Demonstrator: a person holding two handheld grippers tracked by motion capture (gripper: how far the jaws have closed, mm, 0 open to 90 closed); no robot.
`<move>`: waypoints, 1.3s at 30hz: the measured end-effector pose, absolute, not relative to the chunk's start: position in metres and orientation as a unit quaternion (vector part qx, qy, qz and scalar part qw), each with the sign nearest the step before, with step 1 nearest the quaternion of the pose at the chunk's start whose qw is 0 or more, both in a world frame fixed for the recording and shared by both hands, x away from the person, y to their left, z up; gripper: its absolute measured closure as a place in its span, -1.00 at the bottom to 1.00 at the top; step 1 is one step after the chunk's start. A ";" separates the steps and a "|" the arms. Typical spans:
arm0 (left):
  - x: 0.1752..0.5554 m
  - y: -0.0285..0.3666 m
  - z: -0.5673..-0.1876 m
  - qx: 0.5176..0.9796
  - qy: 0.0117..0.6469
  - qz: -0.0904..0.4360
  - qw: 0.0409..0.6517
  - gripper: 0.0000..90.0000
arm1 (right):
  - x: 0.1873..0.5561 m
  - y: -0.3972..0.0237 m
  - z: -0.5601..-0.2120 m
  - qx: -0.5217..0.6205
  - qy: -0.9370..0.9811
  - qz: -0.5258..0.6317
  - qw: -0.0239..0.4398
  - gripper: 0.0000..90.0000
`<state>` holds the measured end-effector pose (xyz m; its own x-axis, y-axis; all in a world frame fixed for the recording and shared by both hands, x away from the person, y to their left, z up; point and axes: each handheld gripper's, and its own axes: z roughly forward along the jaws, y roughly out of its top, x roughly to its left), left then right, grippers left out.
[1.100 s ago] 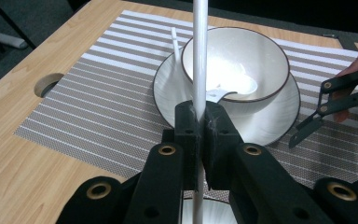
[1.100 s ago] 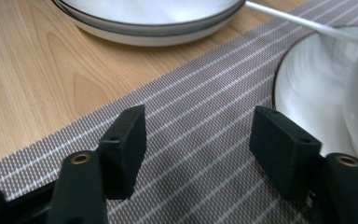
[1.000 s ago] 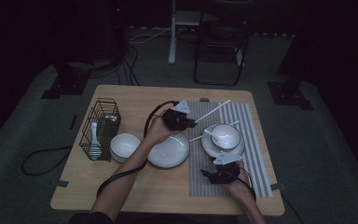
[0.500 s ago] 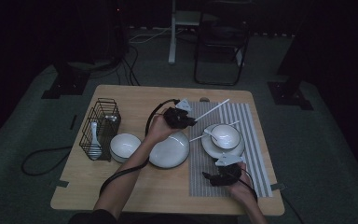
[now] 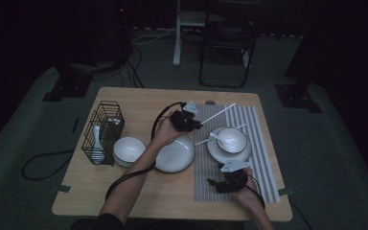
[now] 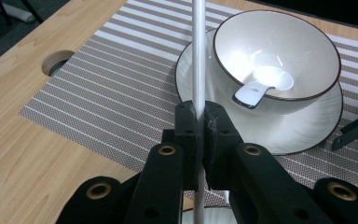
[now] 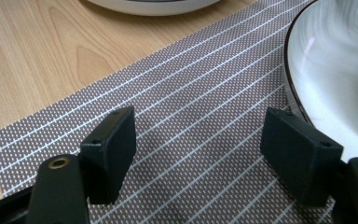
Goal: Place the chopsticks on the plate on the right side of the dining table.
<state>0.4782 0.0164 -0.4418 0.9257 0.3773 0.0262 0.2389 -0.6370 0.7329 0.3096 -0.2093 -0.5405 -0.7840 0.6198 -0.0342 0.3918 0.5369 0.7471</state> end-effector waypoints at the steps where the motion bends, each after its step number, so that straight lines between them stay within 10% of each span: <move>1: 0.479 0.016 -0.443 0.900 0.173 0.088 0.390 0.91 | 0.310 -0.209 -0.541 0.292 0.864 0.381 0.149 -0.41; 39: 0.491 -0.026 -0.490 0.923 0.189 0.078 0.327 0.91 | 0.308 -0.207 -0.547 0.288 0.867 0.380 0.144 -0.40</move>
<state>0.4906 -0.0260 -0.4902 0.9160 0.4006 0.0202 0.2985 -0.7144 0.6328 0.3082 -0.2065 -0.5471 -0.7923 0.6094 -0.0304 0.3910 0.5453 0.7415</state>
